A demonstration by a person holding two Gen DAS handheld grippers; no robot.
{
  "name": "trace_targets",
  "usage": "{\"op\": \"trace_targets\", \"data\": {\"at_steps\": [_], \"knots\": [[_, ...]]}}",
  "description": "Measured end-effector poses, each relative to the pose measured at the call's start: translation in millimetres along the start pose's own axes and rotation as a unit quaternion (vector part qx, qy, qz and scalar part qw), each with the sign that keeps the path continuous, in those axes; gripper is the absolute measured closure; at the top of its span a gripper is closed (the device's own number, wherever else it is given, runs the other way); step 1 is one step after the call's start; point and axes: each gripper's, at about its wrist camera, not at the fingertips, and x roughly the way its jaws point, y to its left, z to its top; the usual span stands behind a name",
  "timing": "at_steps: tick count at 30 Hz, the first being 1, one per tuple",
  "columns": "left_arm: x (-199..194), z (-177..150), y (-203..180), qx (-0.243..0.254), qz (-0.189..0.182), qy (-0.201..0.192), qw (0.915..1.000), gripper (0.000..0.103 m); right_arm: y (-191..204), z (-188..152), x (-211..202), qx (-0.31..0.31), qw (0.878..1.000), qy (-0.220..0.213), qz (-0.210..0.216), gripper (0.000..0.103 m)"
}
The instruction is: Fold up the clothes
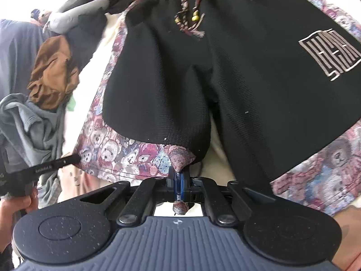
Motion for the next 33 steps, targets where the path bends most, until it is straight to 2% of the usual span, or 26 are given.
{"op": "trace_targets", "data": {"at_steps": [3, 10, 11, 14, 15, 19, 21, 28, 31, 32, 33], "knots": [[-8, 7, 12, -0.020, 0.005, -0.009, 0.9997, 0.096, 4, -2, 3, 0.000, 1.000, 0.004, 0.003, 0.095], [-8, 20, 30, -0.011, 0.032, -0.018, 0.9993, 0.096, 4, -8, 19, 0.015, 1.000, 0.015, 0.011, 0.092], [-8, 21, 33, -0.012, 0.035, -0.018, 0.9992, 0.096, 4, -9, 21, 0.016, 1.000, 0.016, 0.010, 0.088], [-5, 28, 45, -0.018, 0.040, -0.020, 0.9989, 0.096, 4, -10, 28, 0.022, 0.999, 0.021, 0.019, 0.084], [-3, 30, 48, -0.020, 0.042, -0.021, 0.9987, 0.096, 4, -11, 30, 0.023, 0.999, 0.023, 0.019, 0.080], [-3, 37, 52, -0.021, 0.050, -0.026, 0.9982, 0.096, 3, -13, 34, 0.021, 0.999, 0.025, 0.006, 0.073], [-2, 40, 54, -0.021, 0.050, -0.026, 0.9982, 0.096, 1, -15, 35, 0.020, 0.999, 0.026, 0.005, 0.062], [5, 42, 53, -0.019, 0.050, -0.021, 0.9983, 0.096, 12, -27, 50, -0.010, 0.999, 0.050, 0.014, 0.056], [3, 41, 54, -0.021, 0.048, -0.020, 0.9984, 0.096, 13, -30, 54, 0.003, 0.998, 0.047, 0.028, 0.057], [1, 40, 53, -0.020, 0.048, -0.020, 0.9985, 0.096, 13, -31, 55, 0.007, 0.998, 0.047, 0.035, 0.073], [-2, 40, 52, -0.018, 0.046, -0.020, 0.9985, 0.096, 13, -30, 56, 0.010, 0.998, 0.050, 0.036, 0.098]]}}
